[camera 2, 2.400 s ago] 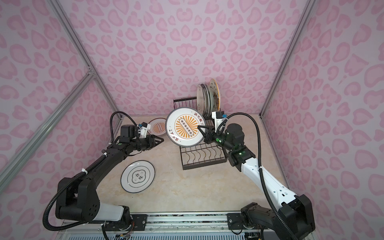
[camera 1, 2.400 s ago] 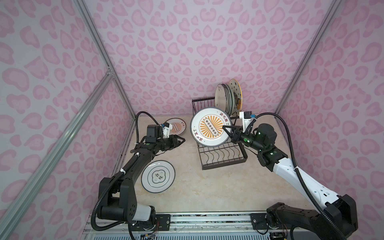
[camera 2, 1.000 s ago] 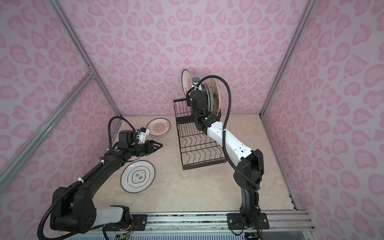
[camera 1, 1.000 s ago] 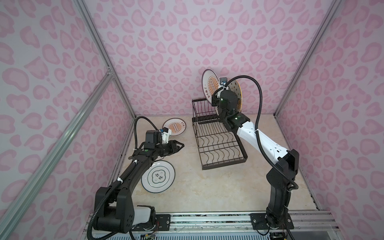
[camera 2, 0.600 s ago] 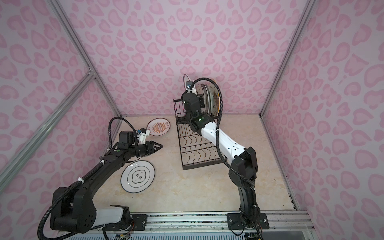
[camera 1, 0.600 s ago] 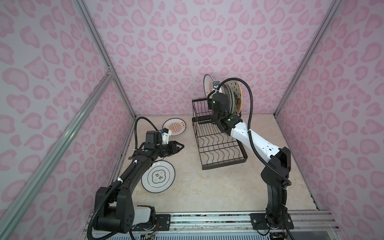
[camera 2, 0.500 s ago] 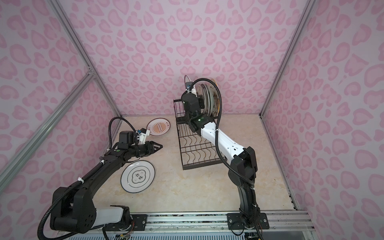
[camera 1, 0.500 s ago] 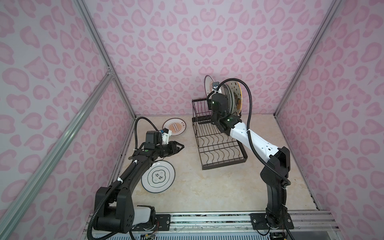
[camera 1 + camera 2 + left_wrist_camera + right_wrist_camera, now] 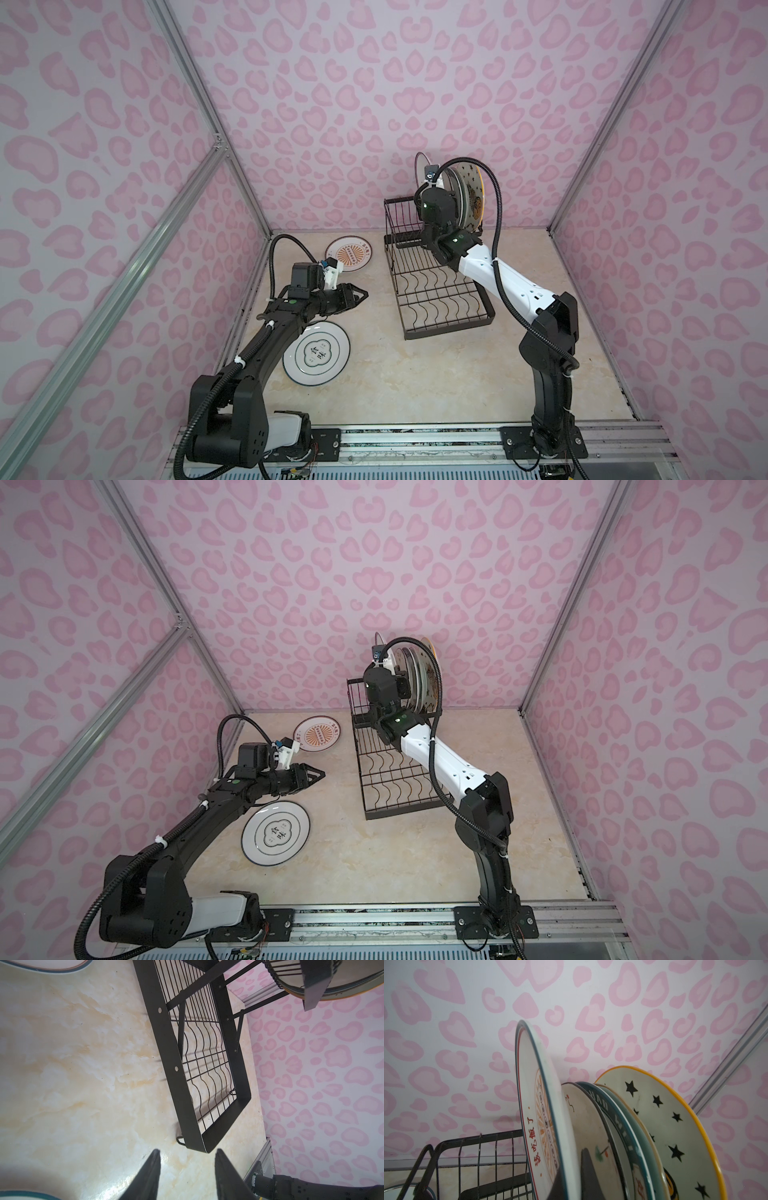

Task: Load the plates into the dish rack
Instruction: 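Lower the sunburst plate into the slot beside the stacked plates with the right gripper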

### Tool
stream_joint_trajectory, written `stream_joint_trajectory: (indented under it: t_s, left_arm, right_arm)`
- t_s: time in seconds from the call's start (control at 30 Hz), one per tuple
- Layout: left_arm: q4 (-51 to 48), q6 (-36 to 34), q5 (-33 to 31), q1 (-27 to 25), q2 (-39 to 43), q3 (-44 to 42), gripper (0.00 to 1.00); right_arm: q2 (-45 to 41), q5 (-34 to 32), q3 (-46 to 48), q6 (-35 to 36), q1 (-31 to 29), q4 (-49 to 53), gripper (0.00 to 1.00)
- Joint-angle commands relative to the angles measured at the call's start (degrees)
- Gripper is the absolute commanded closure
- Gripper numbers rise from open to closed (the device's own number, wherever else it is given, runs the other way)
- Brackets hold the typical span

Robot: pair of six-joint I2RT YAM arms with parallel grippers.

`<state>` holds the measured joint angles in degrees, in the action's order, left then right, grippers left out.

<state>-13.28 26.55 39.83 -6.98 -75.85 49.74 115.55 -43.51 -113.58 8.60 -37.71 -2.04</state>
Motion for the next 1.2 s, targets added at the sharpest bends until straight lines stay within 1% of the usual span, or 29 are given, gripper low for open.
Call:
stream_joint_trajectory:
  t_s: [0.0, 0.53, 0.73, 0.9, 1.17]
  left_arm:
    - [0.2, -0.9, 0.0, 0.0, 0.6, 0.1, 0.55]
    - [0.1, -1.0, -0.1, 0.0, 0.8, 0.1, 0.55]
    - [-0.1, -1.0, -0.1, 0.0, 1.6, -0.1, 0.55]
    - [-1.1, -1.6, -0.6, 0.0, 2.8, -0.3, 0.55]
    - [-1.4, -2.0, -0.3, 0.1, 3.3, -0.5, 0.55]
  right_arm:
    - [0.6, -1.7, 0.4, 0.1, 0.0, -2.9, 1.00]
    - [0.0, -3.6, 2.6, -1.2, -0.3, -3.6, 1.00]
    - [0.4, -4.2, 2.0, 1.3, -1.4, -6.7, 1.00]
    - [1.5, -6.4, 0.3, 6.1, -2.9, -10.3, 1.00]
    - [3.4, -9.8, -1.8, 9.2, -4.6, -11.5, 1.00]
